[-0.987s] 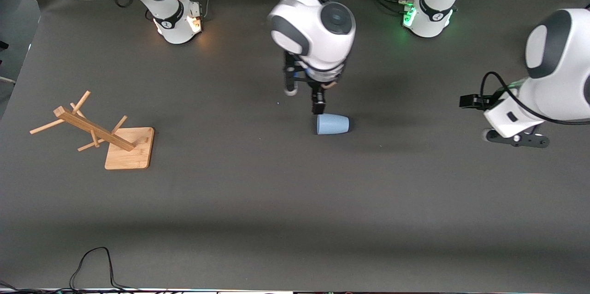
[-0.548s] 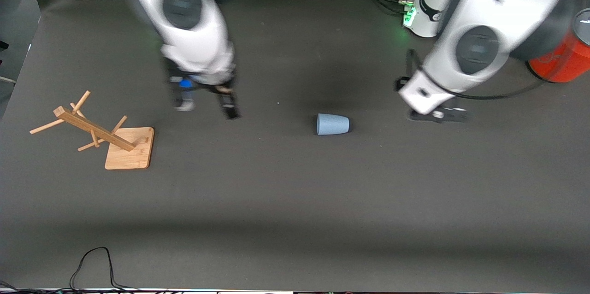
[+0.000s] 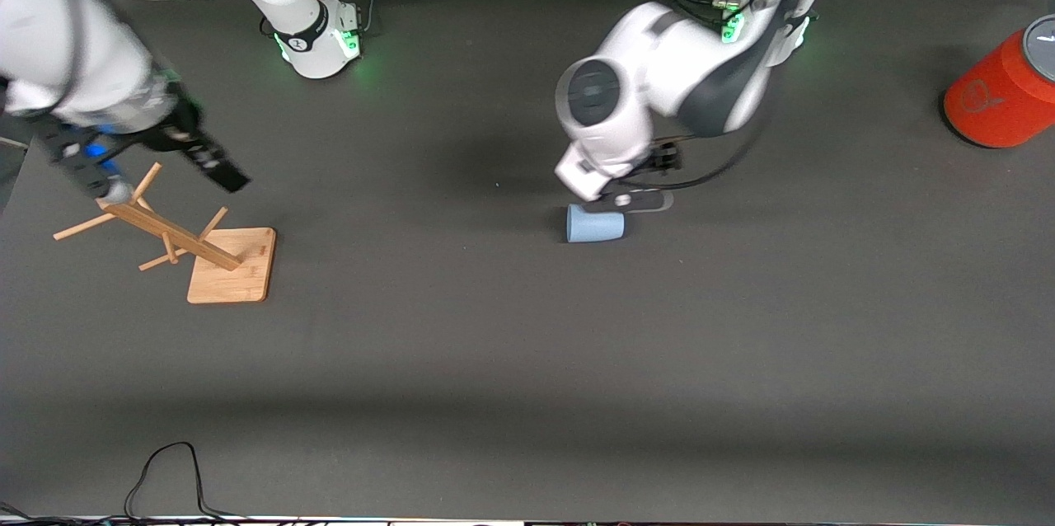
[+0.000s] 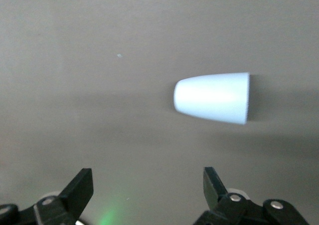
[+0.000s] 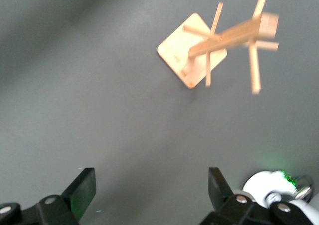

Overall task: Rotate and upright cup with both arms
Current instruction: 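Reach the left gripper to the cup while the right gripper withdraws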

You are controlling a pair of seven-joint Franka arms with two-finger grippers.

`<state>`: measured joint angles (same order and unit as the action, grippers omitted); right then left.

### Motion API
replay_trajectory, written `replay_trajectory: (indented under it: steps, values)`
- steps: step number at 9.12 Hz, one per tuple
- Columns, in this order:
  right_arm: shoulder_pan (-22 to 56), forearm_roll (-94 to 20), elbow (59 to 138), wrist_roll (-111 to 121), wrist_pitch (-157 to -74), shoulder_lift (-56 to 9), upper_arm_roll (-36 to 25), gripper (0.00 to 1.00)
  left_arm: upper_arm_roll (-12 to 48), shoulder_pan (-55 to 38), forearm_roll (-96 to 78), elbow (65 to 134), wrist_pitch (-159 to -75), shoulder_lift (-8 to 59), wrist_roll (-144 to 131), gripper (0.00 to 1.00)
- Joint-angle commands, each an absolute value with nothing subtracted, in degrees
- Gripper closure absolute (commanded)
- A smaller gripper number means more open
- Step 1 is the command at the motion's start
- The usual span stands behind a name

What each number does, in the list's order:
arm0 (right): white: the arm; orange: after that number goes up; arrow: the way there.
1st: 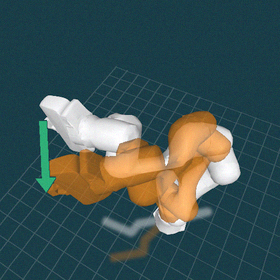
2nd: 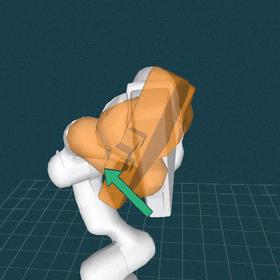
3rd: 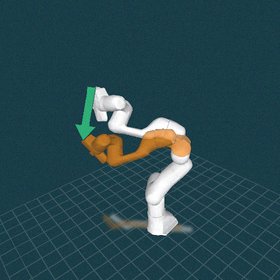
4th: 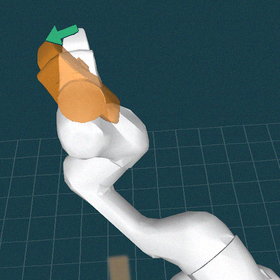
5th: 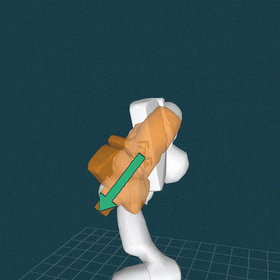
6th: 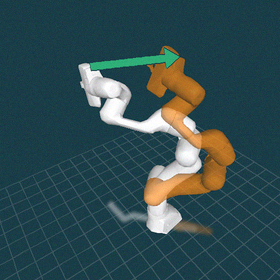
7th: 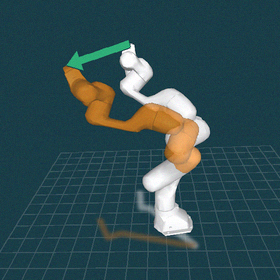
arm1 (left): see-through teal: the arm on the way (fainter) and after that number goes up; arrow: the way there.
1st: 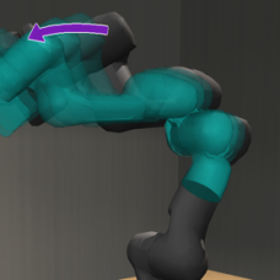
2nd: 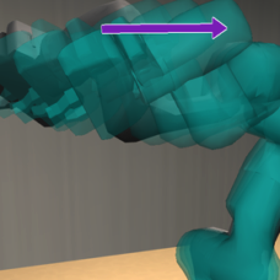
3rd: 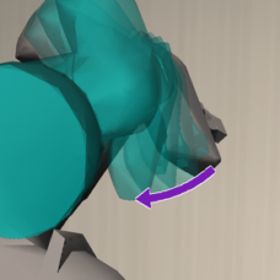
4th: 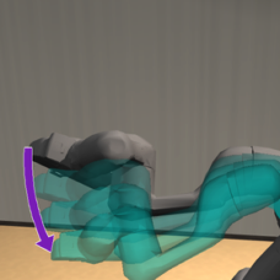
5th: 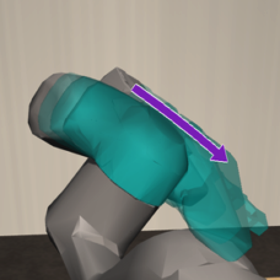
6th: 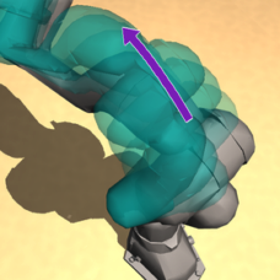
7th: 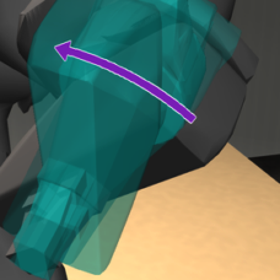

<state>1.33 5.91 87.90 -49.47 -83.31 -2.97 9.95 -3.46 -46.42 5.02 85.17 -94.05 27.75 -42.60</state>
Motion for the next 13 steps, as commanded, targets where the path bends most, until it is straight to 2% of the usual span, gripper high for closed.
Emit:
replay_trajectory:
  steps: [1, 3, 4, 7, 9, 10, 11, 13]
  values:
    - [1.32, 4.05, 89.74, -28.39, -86.47, -2.19, 1.36, 0.00, -4.57, -49.48, 6.94, 62.75, -87.56, 44.50, -45.35, 0.02]
    - [1.41, 1.41, 89.82, -15.18, -89.28, -2.90, -2.98, 0.00, -4.57, -50.44, 11.13, 54.61, -88.50, 52.87, -44.74, 0.02]
    - [1.32, 1.41, 89.82, -10.51, -90.69, -3.16, -3.42, 0.00, -4.57, -51.41, 13.25, 53.97, -89.20, 55.26, -43.34, 0.03]
    - [1.41, 1.32, 89.91, 1.73, -94.38, -3.43, -3.43, 0.00, -4.48, -53.34, 16.35, 54.75, -88.24, 57.91, -35.08, 0.05]
    - [1.41, 1.23, 89.83, 2.02, -94.48, -3.08, -3.43, 0.00, -4.48, -54.31, 18.61, 56.68, -88.24, 58.97, -29.82, 0.06]
    - [1.15, 1.23, 89.82, 2.02, -94.48, -2.90, -3.34, 0.00, -4.48, -54.40, 19.33, 57.56, -87.81, 59.15, -25.44, 0.10]
    - [0.36, 1.23, 89.82, 2.02, -94.48, -2.90, -2.90, 0.00, -4.48, -55.01, 20.21, 57.57, -85.98, 59.15, -21.05, 0.24]
    - [0.62, 1.23, 89.82, 2.29, -94.48, -2.81, -2.99, 0.00, -4.57, -55.28, 21.18, 57.57, -85.17, 59.06, -18.74, 0.69]
